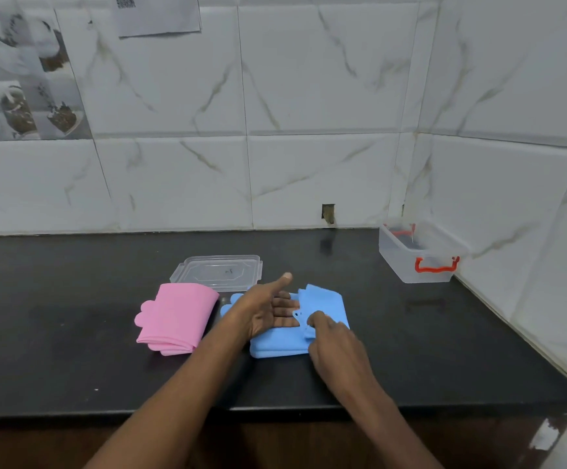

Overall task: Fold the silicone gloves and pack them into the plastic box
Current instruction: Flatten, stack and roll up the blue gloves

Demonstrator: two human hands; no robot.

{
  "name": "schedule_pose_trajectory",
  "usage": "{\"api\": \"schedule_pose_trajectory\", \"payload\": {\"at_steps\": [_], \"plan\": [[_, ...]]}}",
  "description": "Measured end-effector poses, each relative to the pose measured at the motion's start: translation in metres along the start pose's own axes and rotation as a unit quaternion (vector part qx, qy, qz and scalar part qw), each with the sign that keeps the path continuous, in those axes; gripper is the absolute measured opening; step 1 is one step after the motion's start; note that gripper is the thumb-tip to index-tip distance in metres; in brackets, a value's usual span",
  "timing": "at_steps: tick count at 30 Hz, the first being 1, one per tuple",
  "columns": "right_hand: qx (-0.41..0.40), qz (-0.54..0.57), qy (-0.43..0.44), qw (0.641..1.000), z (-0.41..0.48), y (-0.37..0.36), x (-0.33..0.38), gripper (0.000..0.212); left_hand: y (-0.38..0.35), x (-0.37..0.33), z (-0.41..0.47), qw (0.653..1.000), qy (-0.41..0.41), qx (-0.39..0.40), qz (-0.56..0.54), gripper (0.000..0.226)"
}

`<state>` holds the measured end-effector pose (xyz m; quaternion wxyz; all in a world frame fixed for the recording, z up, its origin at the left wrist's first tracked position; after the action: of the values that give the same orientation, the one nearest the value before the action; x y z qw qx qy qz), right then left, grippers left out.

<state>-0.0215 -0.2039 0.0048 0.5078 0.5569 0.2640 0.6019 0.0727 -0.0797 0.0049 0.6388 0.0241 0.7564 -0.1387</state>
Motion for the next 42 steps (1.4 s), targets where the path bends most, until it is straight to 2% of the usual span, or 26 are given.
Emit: {"api": "schedule_pose_trajectory", "payload": {"at_steps": [5, 9, 13, 14, 16, 17, 18, 19, 20, 21, 22, 23, 25, 26, 27, 29, 32, 34, 35, 37, 38, 39, 42], "plan": [[0.034, -0.077, 0.042, 0.996, 0.005, -0.013, -0.003, 0.037, -0.011, -0.002, 0.006, 0.989, -0.054, -0.016, 0.139, 0.023], [0.072, -0.070, 0.104, 0.990, 0.004, -0.017, -0.007, 0.044, -0.021, -0.005, 0.009, 0.953, -0.121, -0.068, 0.270, 0.045], [0.106, -0.046, 0.155, 0.981, 0.002, -0.016, -0.012, 0.048, -0.025, -0.007, 0.006, 0.922, -0.152, -0.070, 0.350, 0.032], [0.112, -0.011, 0.161, 0.981, 0.001, -0.014, -0.012, 0.047, -0.025, -0.007, 0.006, 0.914, -0.153, -0.069, 0.368, 0.030], [0.089, 0.131, 0.113, 0.981, 0.000, -0.001, -0.017, 0.038, -0.027, -0.009, 0.005, 0.904, -0.165, -0.073, 0.388, 0.025], [0.044, 0.202, 0.061, 0.977, 0.003, 0.008, -0.024, 0.030, -0.028, -0.011, 0.005, 0.902, -0.170, -0.075, 0.389, 0.027], [-0.016, 0.237, 0.003, 0.971, 0.007, 0.016, -0.033, 0.020, -0.027, -0.011, 0.006, 0.900, -0.174, -0.076, 0.393, 0.029], [-0.070, 0.222, -0.052, 0.971, 0.010, 0.023, -0.041, 0.015, -0.027, -0.010, 0.007, 0.893, -0.176, -0.079, 0.406, 0.032], [-0.093, 0.173, -0.106, 0.975, 0.015, 0.027, -0.048, 0.019, -0.029, -0.010, 0.007, 0.879, -0.180, -0.079, 0.434, 0.031], [-0.083, 0.114, -0.147, 0.979, 0.019, 0.028, -0.051, 0.022, -0.034, -0.010, 0.006, 0.857, -0.187, -0.080, 0.473, 0.024], [-0.057, 0.073, -0.179, 0.979, 0.022, 0.027, -0.051, 0.026, -0.038, -0.010, 0.003, 0.834, -0.198, -0.081, 0.509, 0.012], [-0.027, 0.052, -0.201, 0.978, 0.025, 0.026, -0.050, 0.031, -0.042, -0.009, 0.000, 0.808, -0.209, -0.086, 0.544, 0.012], [0.029, 0.035, -0.229, 0.972, 0.030, 0.019, -0.045, 0.036, -0.048, -0.008, -0.004, 0.722, -0.242, -0.098, 0.641, 0.026], [0.049, 0.026, -0.233, 0.971, 0.032, 0.016, -0.041, 0.037, -0.050, -0.008, -0.005, 0.684, -0.266, -0.095, 0.673, 0.024], [0.065, 0.025, -0.239, 0.968, 0.034, 0.014, -0.039, 0.039, -0.051, -0.008, -0.006, 0.672, -0.280, -0.076, 0.681, 0.020], [0.088, 0.043, -0.253, 0.963, 0.039, 0.012, -0.039, 0.043, -0.045, -0.007, -0.004, 0.707, -0.290, -0.027, 0.644, 0.023], [0.109, 0.077, -0.251, 0.959, 0.042, 0.012, -0.038, 0.043, -0.026, -0.008, -0.006, 0.776, -0.278, 0.031, 0.566, 0.061], [0.118, 0.148, -0.245, 0.951, 0.041, 0.010, -0.032, 0.048, -0.017, -0.011, -0.011, 0.803, -0.274, 0.062, 0.525, 0.072], [0.129, 0.206, -0.248, 0.938, 0.040, 0.008, -0.028, 0.049, -0.014, -0.011, -0.013, 0.798, -0.276, 0.076, 0.529, 0.066], [0.144, 0.293, -0.263, 0.908, 0.036, 0.006, -0.025, 0.046, -0.013, -0.008, -0.016, 0.735, -0.273, 0.108, 0.611, 0.051], [0.140, 0.304, -0.268, 0.903, 0.036, 0.006, -0.028, 0.044, -0.014, -0.005, -0.017, 0.700, -0.268, 0.124, 0.650, 0.049], [0.131, 0.307, -0.270, 0.903, 0.036, 0.008, -0.031, 0.041, -0.016, -0.003, -0.018, 0.682, -0.261, 0.138, 0.669, 0.052], [0.055, 0.303, -0.260, 0.915, 0.042, 0.022, -0.044, 0.032, -0.029, 0.002, -0.017, 0.687, -0.259, 0.146, 0.663, 0.066]]}}
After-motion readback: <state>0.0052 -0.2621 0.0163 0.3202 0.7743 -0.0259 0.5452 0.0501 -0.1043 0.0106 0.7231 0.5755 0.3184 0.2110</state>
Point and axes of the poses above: each hand's wrist, its own z-axis towards the middle knuckle, its own y-axis out of the back of the hand, x = y × z, the point moved 5 cm from there along z, towards the middle knuckle, and after that the axes turned 14 degrees about -y, right-handed, at the moved point
